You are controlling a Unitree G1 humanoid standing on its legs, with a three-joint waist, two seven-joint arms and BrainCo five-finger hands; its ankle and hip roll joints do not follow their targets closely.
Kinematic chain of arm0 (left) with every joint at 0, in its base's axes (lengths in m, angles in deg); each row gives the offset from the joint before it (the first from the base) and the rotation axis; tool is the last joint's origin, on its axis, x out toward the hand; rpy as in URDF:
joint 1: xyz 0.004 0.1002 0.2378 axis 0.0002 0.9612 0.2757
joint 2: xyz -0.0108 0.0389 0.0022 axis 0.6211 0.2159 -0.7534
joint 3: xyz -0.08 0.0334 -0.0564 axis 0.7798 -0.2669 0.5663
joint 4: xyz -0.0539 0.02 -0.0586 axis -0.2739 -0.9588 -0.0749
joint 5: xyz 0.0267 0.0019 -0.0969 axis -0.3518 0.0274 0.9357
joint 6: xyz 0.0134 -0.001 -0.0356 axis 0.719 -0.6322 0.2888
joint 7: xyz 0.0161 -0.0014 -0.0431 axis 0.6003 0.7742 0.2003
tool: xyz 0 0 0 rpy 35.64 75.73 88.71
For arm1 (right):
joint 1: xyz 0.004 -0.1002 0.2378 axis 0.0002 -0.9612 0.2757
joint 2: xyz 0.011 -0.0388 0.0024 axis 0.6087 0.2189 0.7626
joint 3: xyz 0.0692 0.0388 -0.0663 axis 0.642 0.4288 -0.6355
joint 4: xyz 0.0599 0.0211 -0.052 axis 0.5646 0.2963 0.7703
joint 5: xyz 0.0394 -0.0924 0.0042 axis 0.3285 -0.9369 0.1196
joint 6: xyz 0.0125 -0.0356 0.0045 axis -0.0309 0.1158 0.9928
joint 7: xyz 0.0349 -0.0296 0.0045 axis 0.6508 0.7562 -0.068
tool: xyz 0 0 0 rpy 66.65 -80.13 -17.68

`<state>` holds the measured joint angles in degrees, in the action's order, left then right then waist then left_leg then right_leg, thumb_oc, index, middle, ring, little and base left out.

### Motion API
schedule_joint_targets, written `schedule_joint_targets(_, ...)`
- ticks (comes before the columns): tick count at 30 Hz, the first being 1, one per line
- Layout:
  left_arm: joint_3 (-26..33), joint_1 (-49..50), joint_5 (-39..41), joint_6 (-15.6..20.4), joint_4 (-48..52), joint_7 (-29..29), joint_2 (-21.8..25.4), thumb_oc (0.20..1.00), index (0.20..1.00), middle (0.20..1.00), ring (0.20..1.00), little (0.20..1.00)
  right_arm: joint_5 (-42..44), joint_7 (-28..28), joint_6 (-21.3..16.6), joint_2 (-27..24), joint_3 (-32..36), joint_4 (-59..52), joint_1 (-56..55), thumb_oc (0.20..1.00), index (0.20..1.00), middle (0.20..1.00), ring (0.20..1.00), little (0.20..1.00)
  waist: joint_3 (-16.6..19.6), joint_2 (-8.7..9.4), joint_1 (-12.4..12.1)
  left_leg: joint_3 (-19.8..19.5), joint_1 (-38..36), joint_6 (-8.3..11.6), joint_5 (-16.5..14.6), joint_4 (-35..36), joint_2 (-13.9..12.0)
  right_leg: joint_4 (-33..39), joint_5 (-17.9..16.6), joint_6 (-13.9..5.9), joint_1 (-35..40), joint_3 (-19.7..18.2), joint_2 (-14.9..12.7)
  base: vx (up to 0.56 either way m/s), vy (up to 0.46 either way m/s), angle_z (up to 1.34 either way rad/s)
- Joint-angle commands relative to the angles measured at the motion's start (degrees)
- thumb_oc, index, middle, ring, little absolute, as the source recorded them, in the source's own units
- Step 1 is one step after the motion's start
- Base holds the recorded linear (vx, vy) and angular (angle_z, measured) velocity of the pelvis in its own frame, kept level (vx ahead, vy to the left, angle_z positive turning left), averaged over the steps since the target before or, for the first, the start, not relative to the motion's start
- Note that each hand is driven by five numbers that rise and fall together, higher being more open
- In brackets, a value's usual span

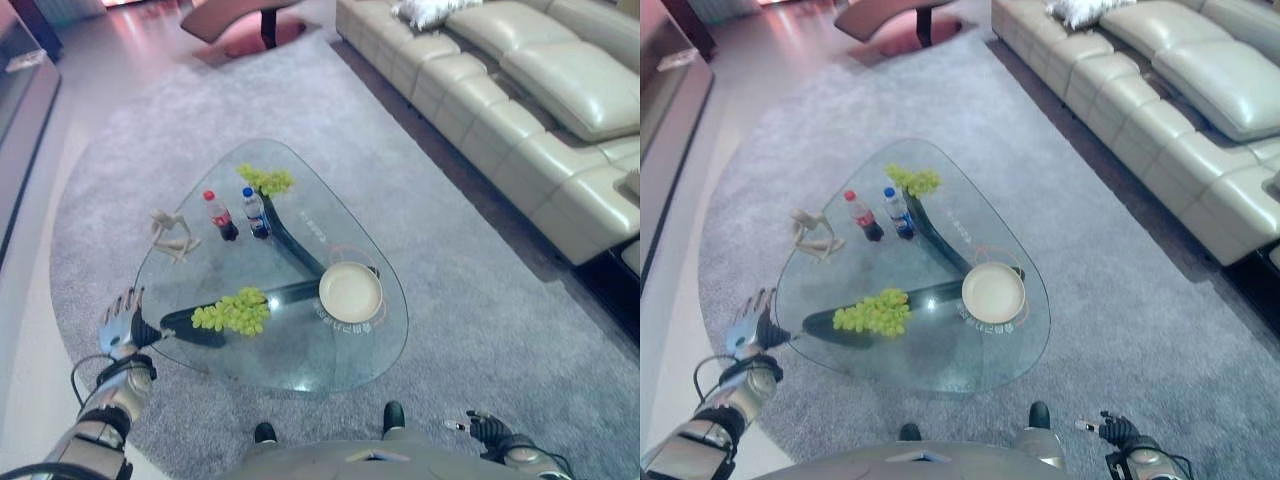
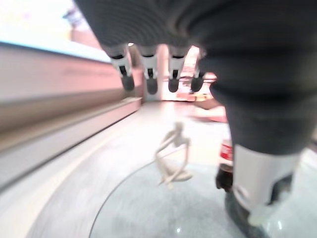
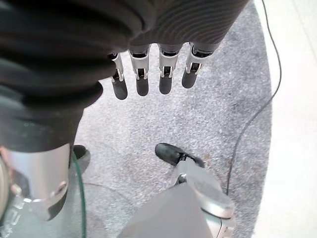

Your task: Pick up fruits into the plate

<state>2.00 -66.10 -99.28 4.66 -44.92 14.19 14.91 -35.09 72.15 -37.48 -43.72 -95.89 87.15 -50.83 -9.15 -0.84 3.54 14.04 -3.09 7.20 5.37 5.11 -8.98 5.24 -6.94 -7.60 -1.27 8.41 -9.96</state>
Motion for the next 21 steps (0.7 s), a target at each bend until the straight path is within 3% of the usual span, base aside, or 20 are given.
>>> schedule_joint_targets(1, -1.27, -7.08, -6.33, -3.67, -1.89, 4.83, 3.87, 1.000, 1.000, 1.000, 1.000, 1.000, 2.70, 0.04, -1.05, -2.04, -2.85, 0.13, 5.05, 1.000, 1.000, 1.000, 1.000, 1.000, -4.32, 0.58, 1.21, -0.93, 2.72, -2.55, -3.03, -1.53, 1.56, -3.53, 3.62, -0.88, -0.70, 1.64, 0.15, -0.11, 0.036, -0.02)
schedule_joint_targets(9, -5.79, -17.46, -11.54, -6.58, -6.61, 7.31, 8.68, 1.000, 1.000, 1.000, 1.000, 1.000, 5.15, 0.01, -2.36, -5.57, -5.30, -1.50, 11.12, 1.000, 1.000, 1.000, 1.000, 1.000, -12.47, 1.65, 2.00, -1.21, 12.51, -2.18, -2.79, -8.14, 1.80, -9.93, 5.10, 0.87, -9.61, -0.48, 1.60, -0.17, 0.014, -0.06)
schedule_joint_targets(16, -9.87, -23.58, -8.16, -3.29, -9.93, -0.14, 10.32, 1.000, 1.000, 1.000, 1.000, 1.000, 7.45, 0.75, -3.17, -7.40, -6.01, -3.31, 13.94, 1.000, 1.000, 1.000, 1.000, 1.000, -16.11, 3.28, 2.24, -1.53, 18.57, -1.69, -2.51, -11.20, 1.62, -12.93, 5.61, 1.67, -15.44, -0.30, 2.90, -0.09, -0.038, 0.01)
schedule_joint_targets(21, -11.99, -27.05, -5.63, -2.68, -11.26, -1.69, 10.82, 1.000, 1.000, 1.000, 1.000, 1.000, 8.64, 1.17, -3.38, -8.26, -5.68, -3.85, 15.53, 1.000, 1.000, 1.000, 1.000, 1.000, -17.75, 4.55, 2.45, -1.47, 21.15, -1.70, -2.70, -12.98, 1.51, -14.20, 5.67, 2.01, -17.77, 0.02, 3.50, -0.05, -0.033, 0.02)
